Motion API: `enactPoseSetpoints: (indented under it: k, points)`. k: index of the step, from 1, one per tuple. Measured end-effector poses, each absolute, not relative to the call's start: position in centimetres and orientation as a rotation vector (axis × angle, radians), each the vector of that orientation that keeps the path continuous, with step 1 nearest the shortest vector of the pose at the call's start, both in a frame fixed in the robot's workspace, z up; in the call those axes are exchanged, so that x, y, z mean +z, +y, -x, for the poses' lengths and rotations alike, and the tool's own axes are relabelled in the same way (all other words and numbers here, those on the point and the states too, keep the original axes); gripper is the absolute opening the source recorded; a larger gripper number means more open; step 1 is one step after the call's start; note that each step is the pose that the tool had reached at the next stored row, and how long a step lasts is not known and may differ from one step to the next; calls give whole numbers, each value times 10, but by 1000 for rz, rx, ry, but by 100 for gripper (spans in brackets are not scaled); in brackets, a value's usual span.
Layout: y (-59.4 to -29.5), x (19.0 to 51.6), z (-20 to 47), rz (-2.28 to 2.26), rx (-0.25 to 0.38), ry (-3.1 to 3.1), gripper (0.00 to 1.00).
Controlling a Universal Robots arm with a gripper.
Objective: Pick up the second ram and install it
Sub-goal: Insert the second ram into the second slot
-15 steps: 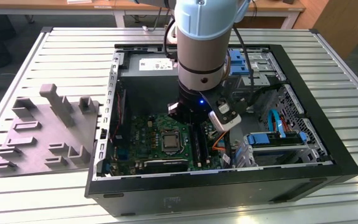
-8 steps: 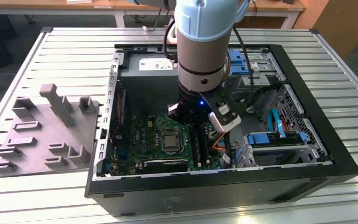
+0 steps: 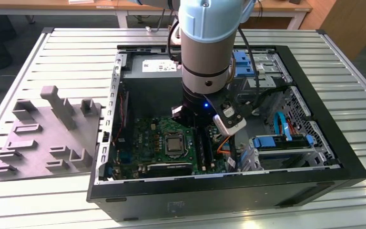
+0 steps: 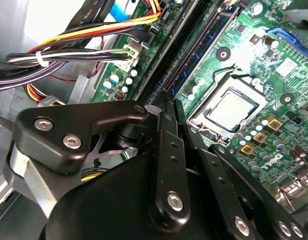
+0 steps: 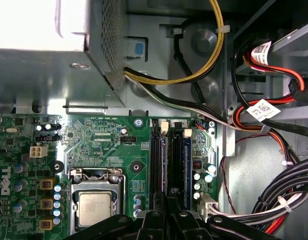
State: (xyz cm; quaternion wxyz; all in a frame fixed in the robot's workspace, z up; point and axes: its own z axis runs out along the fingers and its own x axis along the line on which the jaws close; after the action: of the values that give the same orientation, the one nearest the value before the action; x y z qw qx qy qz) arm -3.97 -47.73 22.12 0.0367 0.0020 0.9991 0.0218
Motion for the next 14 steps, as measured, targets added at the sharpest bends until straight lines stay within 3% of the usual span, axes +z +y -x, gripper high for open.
enactPoseSetpoints:
  k: [14]
  points:
    - [-477,221,40,-32,66,3067,13]
